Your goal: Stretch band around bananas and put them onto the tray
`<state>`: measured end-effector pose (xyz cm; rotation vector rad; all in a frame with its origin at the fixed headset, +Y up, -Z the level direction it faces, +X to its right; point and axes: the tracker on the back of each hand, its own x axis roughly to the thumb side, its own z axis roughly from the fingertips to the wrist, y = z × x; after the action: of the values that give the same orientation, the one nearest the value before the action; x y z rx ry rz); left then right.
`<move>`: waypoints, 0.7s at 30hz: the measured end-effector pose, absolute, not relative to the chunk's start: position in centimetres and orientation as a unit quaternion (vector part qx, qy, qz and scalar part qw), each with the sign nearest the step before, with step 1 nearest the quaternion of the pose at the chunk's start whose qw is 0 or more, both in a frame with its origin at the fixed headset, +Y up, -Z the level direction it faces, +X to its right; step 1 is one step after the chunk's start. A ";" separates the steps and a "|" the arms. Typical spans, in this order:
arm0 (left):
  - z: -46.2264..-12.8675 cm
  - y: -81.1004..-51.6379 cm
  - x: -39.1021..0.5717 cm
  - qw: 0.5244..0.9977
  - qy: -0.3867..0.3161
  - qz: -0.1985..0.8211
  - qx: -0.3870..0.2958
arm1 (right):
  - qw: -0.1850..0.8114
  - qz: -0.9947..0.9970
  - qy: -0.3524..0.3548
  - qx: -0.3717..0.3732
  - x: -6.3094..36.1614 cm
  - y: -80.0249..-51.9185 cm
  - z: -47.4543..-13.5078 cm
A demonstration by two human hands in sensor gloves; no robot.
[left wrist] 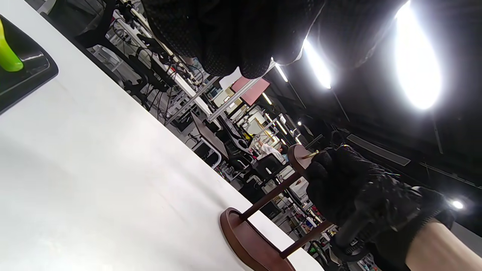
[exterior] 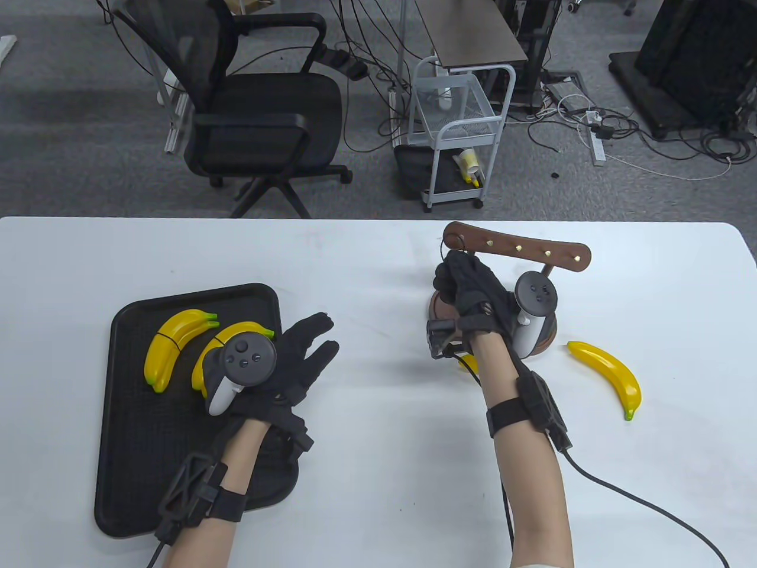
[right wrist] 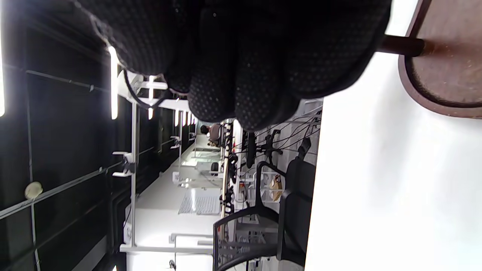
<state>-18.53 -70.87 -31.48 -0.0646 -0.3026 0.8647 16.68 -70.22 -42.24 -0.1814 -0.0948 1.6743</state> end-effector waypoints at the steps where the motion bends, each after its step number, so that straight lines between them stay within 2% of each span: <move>1: -31.5 -70.9 -18.5 0.897 -0.146 0.417 -0.033 | 0.661 0.746 -0.041 -0.069 16.6 -70.0 -41.9; 11: -31.5 -71.1 -18.5 0.896 -0.144 0.418 -0.036 | 0.664 0.748 0.001 0.019 15.3 -69.9 -38.3; 21: -31.5 -71.4 -18.5 0.896 -0.145 0.418 -0.038 | 0.638 0.764 0.054 0.080 14.5 -71.5 -36.0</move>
<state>-18.45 -71.38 -31.52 -0.0783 -0.3015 0.8653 14.50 -71.50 -36.00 0.1824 0.1226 1.7447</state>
